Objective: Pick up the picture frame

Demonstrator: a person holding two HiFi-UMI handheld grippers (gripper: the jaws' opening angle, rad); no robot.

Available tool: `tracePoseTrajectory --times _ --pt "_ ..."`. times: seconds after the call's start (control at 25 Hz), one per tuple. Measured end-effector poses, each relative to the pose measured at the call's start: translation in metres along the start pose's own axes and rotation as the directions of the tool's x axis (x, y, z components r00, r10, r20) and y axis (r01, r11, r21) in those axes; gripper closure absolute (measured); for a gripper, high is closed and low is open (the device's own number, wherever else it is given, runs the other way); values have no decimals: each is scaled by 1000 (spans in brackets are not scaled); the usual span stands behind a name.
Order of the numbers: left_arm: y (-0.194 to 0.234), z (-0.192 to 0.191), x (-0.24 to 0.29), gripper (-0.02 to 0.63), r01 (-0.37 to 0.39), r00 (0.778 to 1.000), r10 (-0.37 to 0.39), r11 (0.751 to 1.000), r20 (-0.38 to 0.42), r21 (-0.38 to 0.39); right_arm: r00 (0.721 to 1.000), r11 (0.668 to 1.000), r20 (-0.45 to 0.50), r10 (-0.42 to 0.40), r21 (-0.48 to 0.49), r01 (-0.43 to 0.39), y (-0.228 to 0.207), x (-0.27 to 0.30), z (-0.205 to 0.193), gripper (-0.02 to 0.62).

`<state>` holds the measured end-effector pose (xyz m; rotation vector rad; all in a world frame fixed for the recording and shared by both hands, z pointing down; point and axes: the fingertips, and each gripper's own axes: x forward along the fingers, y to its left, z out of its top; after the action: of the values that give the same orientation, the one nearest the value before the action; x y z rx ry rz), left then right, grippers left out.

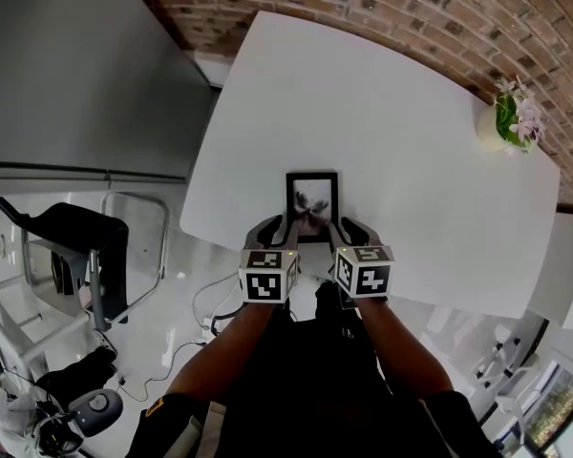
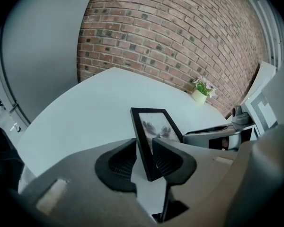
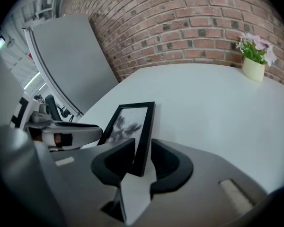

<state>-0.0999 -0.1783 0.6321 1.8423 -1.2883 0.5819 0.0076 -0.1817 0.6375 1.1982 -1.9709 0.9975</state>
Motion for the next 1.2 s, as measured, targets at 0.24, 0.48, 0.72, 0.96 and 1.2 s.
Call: tracePoseTrajectory --times 0.24,0.48,0.72,0.96,1.2 --pt "-1 -2 7 488 2 1000 -2 1000 -25 -4 1000 1000 -13 14 4 -14 0 5 -2 483" --pt "2 -5 13 483 -12 999 11 1000 -44 -11 999 1000 -26 29 9 -29 0 9 -2 482" --pt "0 -6 17 483 -1 999 0 1000 -55 -21 999 1000 -46 18 14 -17 -2 10 -4 489" --pt "-3 -6 19 497 12 998 -13 1000 -56 -26 999 1000 -49 19 22 -18 -2 10 -3 492" --pt "-3 -7 18 508 7 998 -8 1000 -56 -15 998 1000 -63 28 13 -27 1 12 -5 495"
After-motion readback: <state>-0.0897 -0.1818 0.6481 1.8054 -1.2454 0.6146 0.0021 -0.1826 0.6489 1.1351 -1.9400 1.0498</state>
